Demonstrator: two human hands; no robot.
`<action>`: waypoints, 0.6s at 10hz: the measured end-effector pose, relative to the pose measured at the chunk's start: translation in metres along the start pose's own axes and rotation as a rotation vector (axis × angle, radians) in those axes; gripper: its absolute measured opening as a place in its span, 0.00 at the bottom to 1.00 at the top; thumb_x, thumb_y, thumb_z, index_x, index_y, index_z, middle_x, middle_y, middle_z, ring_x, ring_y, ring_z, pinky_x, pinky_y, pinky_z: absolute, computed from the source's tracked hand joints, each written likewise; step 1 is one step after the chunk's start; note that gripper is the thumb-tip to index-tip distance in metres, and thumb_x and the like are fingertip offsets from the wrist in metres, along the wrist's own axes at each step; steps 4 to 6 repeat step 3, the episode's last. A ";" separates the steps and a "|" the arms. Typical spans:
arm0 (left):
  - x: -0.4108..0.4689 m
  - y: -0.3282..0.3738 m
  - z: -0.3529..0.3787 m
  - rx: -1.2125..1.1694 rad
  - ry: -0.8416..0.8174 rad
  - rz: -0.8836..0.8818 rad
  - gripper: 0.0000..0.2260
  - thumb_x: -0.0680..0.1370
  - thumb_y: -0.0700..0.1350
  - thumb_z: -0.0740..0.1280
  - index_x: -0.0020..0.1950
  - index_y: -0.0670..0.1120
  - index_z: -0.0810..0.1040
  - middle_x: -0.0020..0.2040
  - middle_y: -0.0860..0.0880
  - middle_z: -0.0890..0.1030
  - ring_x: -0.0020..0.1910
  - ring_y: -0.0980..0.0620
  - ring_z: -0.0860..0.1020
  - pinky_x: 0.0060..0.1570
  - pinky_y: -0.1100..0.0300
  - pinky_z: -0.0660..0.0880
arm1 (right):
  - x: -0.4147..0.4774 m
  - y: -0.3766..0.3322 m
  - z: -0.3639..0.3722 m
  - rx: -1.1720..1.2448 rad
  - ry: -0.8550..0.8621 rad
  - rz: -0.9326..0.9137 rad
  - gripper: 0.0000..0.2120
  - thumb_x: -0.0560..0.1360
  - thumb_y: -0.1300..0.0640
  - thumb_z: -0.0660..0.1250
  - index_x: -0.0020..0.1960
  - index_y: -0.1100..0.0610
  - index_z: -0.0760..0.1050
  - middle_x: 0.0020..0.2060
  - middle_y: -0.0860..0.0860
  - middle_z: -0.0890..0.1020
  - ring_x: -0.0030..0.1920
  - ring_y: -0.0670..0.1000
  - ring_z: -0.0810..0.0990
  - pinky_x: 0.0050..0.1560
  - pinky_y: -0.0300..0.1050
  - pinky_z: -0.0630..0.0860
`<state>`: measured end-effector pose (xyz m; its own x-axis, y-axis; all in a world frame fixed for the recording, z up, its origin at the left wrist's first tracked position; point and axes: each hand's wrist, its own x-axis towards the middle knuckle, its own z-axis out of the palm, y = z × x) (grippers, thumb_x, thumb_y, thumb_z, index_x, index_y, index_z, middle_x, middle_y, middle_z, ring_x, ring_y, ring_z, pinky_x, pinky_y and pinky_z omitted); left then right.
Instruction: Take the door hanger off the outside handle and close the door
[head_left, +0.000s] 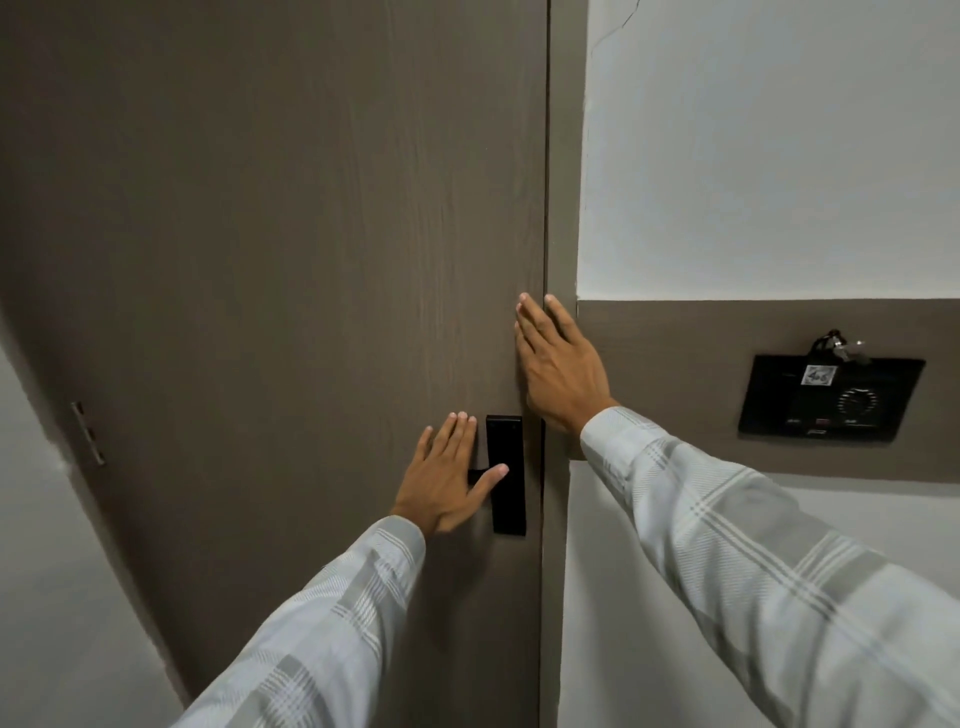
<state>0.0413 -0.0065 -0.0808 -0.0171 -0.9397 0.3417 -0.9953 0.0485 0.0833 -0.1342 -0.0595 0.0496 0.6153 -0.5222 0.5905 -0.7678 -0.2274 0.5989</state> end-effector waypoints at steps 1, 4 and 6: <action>0.009 -0.003 -0.013 0.001 -0.020 0.008 0.37 0.79 0.69 0.42 0.81 0.48 0.44 0.82 0.47 0.50 0.81 0.51 0.42 0.76 0.51 0.35 | 0.006 0.003 -0.006 0.026 -0.078 -0.009 0.29 0.81 0.51 0.47 0.78 0.62 0.56 0.79 0.59 0.53 0.80 0.57 0.42 0.74 0.57 0.30; 0.021 0.005 -0.053 0.138 0.284 0.053 0.33 0.79 0.67 0.39 0.80 0.52 0.52 0.79 0.46 0.64 0.81 0.46 0.51 0.77 0.43 0.41 | -0.004 0.006 -0.033 0.341 -0.050 0.121 0.29 0.83 0.48 0.49 0.80 0.58 0.50 0.80 0.56 0.52 0.80 0.54 0.41 0.79 0.57 0.37; 0.021 0.005 -0.053 0.138 0.284 0.053 0.33 0.79 0.67 0.39 0.80 0.52 0.52 0.79 0.46 0.64 0.81 0.46 0.51 0.77 0.43 0.41 | -0.004 0.006 -0.033 0.341 -0.050 0.121 0.29 0.83 0.48 0.49 0.80 0.58 0.50 0.80 0.56 0.52 0.80 0.54 0.41 0.79 0.57 0.37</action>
